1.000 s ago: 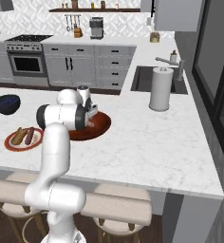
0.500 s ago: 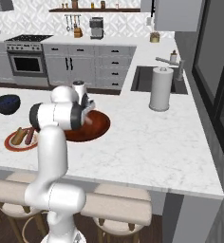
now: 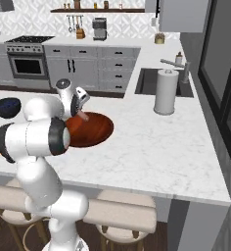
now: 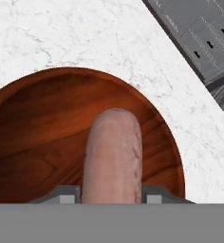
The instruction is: Place one bun and one sausage from the bowl on each plate.
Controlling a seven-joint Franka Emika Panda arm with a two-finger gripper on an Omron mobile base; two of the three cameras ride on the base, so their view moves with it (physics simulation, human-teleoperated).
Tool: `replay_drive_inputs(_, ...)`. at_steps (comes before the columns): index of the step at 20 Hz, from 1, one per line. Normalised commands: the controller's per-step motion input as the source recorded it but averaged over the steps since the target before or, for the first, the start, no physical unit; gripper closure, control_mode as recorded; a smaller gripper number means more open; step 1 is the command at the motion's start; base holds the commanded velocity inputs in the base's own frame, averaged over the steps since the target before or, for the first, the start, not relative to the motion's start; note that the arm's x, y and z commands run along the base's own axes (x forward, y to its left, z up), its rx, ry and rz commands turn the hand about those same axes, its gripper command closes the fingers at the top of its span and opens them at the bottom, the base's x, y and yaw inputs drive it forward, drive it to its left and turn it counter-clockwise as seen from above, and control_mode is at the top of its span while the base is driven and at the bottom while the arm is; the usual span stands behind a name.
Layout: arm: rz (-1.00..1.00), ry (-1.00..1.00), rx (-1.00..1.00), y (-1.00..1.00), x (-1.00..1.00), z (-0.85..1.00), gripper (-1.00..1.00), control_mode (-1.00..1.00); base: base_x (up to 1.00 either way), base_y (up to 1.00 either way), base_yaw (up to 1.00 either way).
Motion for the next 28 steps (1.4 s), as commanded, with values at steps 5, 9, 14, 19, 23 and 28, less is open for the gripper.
replay_drive_inputs(5, 0.00, -0.30, 0.09, 0.00, -1.00, 1.00, 1.00, -1.00, 0.00, 0.00, 0.00)
replay_drive_inputs(9, 0.00, -0.19, 0.12, 0.00, -1.00, 1.00, 1.00, -1.00, 0.00, 0.00, 0.00)
replay_drive_inputs(14, -0.03, -0.01, 0.14, -0.03, -0.78, 1.00, 1.00, -1.00, 0.00, 0.00, 0.00)
replay_drive_inputs(19, -0.12, 0.10, 0.04, -0.35, -0.25, 0.49, 1.00, -1.00, 0.00, 0.00, 0.00)
replay_drive_inputs(23, -0.01, 0.00, 0.00, -0.01, 0.00, 0.00, 1.00, -1.00, 0.00, 0.00, 0.00)
replay_drive_inputs(28, 0.00, 0.00, 0.00, 0.00, -0.01, 0.00, 1.00, -1.00, 0.00, 0.00, 0.00)
